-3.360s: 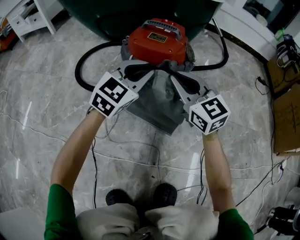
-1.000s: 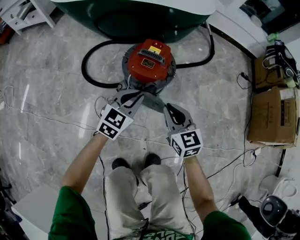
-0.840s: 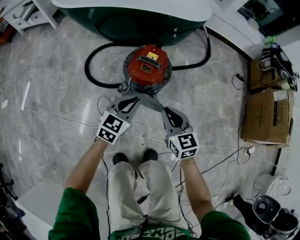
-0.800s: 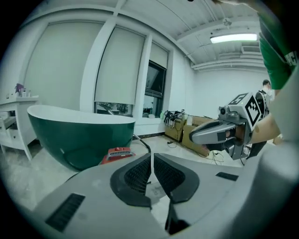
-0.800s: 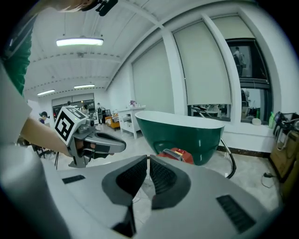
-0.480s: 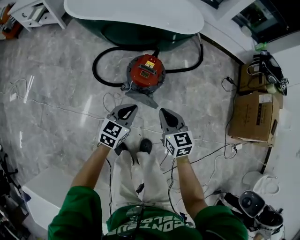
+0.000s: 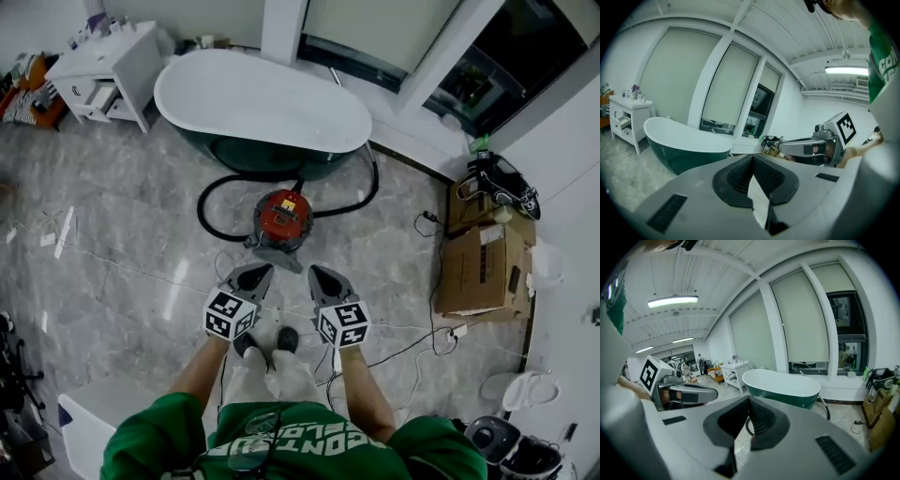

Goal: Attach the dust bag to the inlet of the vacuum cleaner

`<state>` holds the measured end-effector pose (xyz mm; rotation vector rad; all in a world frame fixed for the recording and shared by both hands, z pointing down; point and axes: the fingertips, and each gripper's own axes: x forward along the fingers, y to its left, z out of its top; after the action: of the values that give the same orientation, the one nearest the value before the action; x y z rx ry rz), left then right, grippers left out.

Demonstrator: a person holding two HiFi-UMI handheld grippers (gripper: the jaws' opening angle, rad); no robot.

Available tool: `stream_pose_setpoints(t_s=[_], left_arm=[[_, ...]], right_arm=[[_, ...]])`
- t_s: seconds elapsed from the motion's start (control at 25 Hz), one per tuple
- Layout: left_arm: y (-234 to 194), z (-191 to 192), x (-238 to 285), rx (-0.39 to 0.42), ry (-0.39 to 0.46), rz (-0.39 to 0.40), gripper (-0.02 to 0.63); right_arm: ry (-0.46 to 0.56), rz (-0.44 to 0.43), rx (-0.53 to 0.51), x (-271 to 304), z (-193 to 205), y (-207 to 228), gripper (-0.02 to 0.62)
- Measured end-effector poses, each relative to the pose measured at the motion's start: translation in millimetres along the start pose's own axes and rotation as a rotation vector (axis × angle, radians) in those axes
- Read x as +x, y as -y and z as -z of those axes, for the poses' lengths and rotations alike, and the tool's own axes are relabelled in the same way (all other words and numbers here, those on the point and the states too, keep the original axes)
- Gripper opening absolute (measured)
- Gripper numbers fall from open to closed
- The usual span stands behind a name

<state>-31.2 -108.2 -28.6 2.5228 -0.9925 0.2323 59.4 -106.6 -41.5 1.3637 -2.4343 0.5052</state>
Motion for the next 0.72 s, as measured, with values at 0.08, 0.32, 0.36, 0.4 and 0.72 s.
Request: stream_pose_setpoints(t_s=[0.08,0.32,0.36,0.4,0.72], left_arm=[[17,-20,-14,-0.003,0.024,0.006,0.004],[54,-59,-42,-0.002,0.111,0.008,0.003],[57,-63,-45,-0.007,0.121,0.007,0.005],[59,-64,-49,-0.012,0.127,0.006,0.004],[74,-80,-56,-0.006,0.163,-0.001,0.004]], right_arm=[[0.017,0.007,-0.004,-19,-17,-9,0.008],[0.079,0.011,0.011,-63,-48,-23,0.008],[0.085,0.006,0.009,-66,-51,-27,0.008],[0.088,-0.001,0.007,-69,-52,-31,0.008],[0.12,-0.034,0.014,-83,-68,-37,0.008]])
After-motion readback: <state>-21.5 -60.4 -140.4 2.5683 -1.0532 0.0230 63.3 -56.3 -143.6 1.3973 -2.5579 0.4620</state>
